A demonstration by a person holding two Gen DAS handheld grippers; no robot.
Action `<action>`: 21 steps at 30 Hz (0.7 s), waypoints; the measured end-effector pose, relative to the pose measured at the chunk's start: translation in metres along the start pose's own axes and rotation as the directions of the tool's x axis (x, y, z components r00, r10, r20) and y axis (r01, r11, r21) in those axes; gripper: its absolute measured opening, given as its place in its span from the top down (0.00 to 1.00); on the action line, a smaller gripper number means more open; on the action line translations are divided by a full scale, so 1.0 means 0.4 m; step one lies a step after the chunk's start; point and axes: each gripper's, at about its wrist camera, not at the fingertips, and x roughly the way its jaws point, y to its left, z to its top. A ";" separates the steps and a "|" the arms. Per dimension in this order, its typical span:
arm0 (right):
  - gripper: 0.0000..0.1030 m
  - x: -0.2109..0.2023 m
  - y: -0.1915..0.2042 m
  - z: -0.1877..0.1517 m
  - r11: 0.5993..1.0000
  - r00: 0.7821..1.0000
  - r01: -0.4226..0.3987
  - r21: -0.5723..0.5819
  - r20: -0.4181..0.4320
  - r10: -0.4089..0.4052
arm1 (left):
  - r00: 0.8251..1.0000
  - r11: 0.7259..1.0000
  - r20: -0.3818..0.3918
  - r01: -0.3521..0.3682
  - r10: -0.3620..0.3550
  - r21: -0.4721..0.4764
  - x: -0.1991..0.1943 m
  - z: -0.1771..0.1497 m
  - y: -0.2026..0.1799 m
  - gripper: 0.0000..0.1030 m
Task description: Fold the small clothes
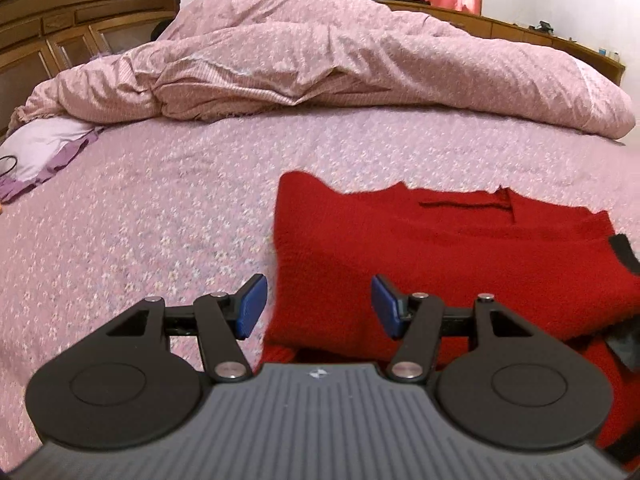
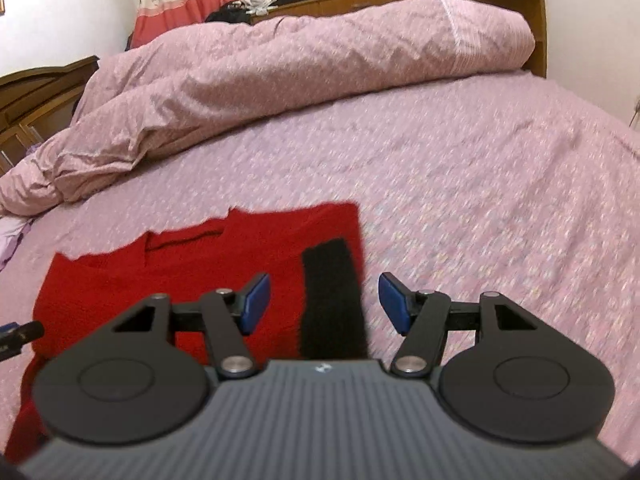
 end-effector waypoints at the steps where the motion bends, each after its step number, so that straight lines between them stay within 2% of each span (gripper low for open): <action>1: 0.40 0.002 -0.006 0.010 1.000 1.000 0.000 -0.001 0.006 0.000 | 1.000 1.000 -0.001 0.008 -0.008 0.004 0.004 0.004 -0.007 0.38; 4: 0.40 0.028 -0.018 0.032 0.998 0.999 -0.033 -0.045 0.005 0.033 | 1.000 1.000 -0.006 0.020 -0.020 0.007 0.025 0.010 -0.018 0.38; 8: 0.41 0.099 -0.019 0.043 0.988 0.993 -0.108 -0.109 -0.063 0.102 | 1.000 1.000 -0.021 0.004 -0.003 0.030 0.055 0.010 -0.032 0.38; 13: 0.42 0.161 -0.012 0.050 0.978 0.994 -0.090 -0.188 -0.072 0.078 | 0.999 0.998 -0.027 -0.015 0.017 0.065 0.076 0.015 -0.037 0.38; 15: 0.47 0.179 -0.022 0.055 0.980 0.994 -0.091 -0.178 -0.076 0.079 | 0.999 0.997 -0.031 -0.020 0.022 0.070 0.083 0.016 -0.037 0.38; 17: 0.49 0.187 -0.029 0.055 0.978 0.989 -0.129 -0.162 -0.092 0.115 | 0.999 0.996 -0.034 -0.027 0.029 0.080 0.089 0.014 -0.041 0.38; 18: 0.55 0.189 -0.028 0.051 0.976 0.986 -0.147 -0.160 -0.097 0.133 | 0.999 0.996 -0.035 -0.030 0.034 0.085 0.092 0.013 -0.042 0.38; 21: 0.64 0.190 -0.014 0.038 0.967 0.982 -0.170 -0.192 -0.110 0.150 | 0.998 0.994 -0.038 -0.049 0.054 0.103 0.102 0.011 -0.047 0.38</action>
